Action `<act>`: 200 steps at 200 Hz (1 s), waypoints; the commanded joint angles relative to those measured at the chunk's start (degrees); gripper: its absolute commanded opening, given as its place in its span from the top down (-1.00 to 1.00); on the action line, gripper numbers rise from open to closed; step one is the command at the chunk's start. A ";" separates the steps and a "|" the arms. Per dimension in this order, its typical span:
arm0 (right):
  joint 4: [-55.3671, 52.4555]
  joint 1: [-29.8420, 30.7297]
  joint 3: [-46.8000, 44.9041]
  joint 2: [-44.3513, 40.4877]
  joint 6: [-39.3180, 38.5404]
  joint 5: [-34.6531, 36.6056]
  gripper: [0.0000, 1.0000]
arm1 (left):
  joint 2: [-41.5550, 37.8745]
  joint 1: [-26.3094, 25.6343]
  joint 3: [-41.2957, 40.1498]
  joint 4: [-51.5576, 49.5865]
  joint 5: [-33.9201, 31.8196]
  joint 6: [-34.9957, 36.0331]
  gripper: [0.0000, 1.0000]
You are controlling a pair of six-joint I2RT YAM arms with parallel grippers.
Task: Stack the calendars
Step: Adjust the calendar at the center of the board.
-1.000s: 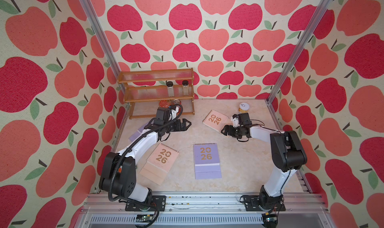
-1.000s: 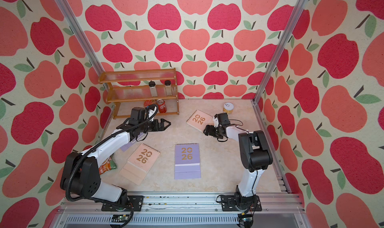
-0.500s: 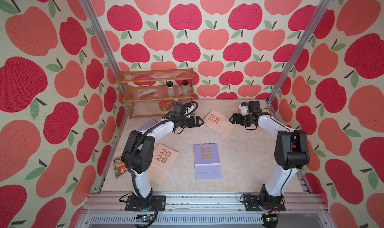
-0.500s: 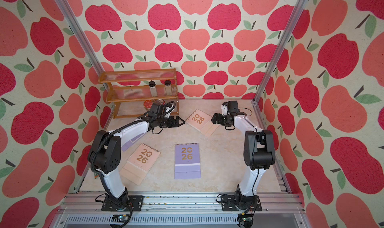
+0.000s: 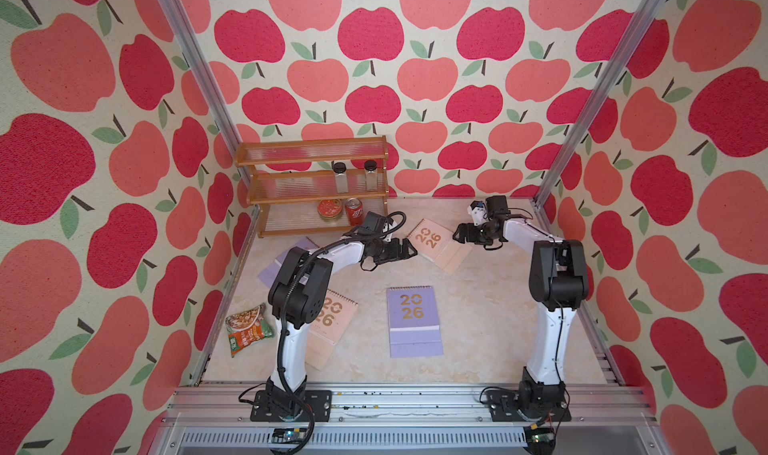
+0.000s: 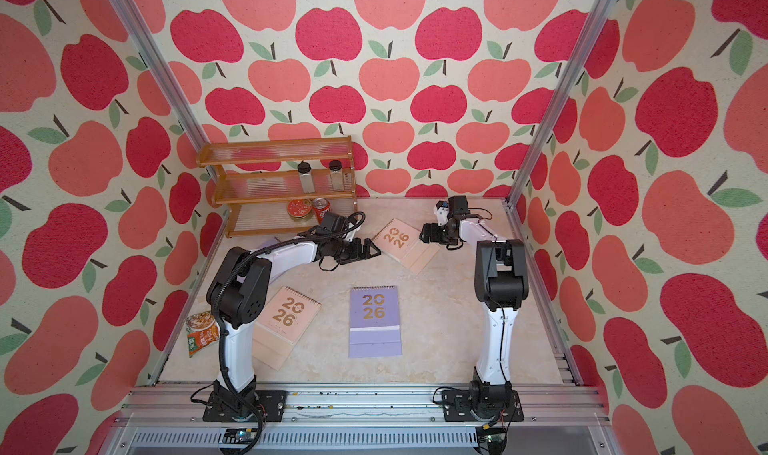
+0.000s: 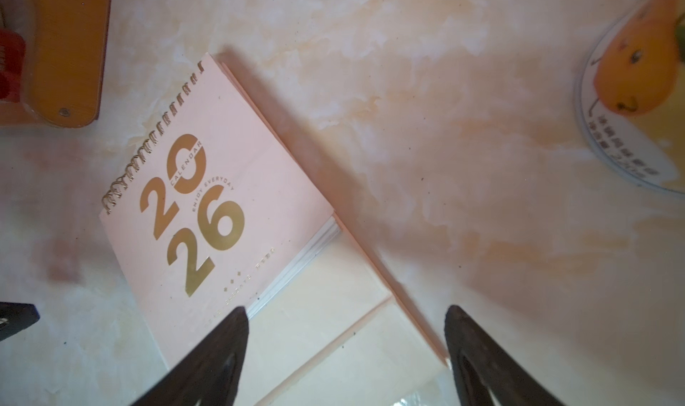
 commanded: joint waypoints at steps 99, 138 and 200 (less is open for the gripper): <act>-14.28 -0.35 11.12 6.63 -0.95 -2.59 -0.70 | 9.47 -0.44 9.75 -0.45 3.96 -2.84 -0.89; -16.16 0.59 9.71 5.92 -0.70 -3.65 -0.69 | 11.16 -0.61 11.96 -1.11 4.55 -3.01 -0.88; -14.49 4.28 2.22 1.10 1.74 -5.55 -0.65 | 16.34 -1.30 17.99 -1.35 6.21 -4.64 -0.86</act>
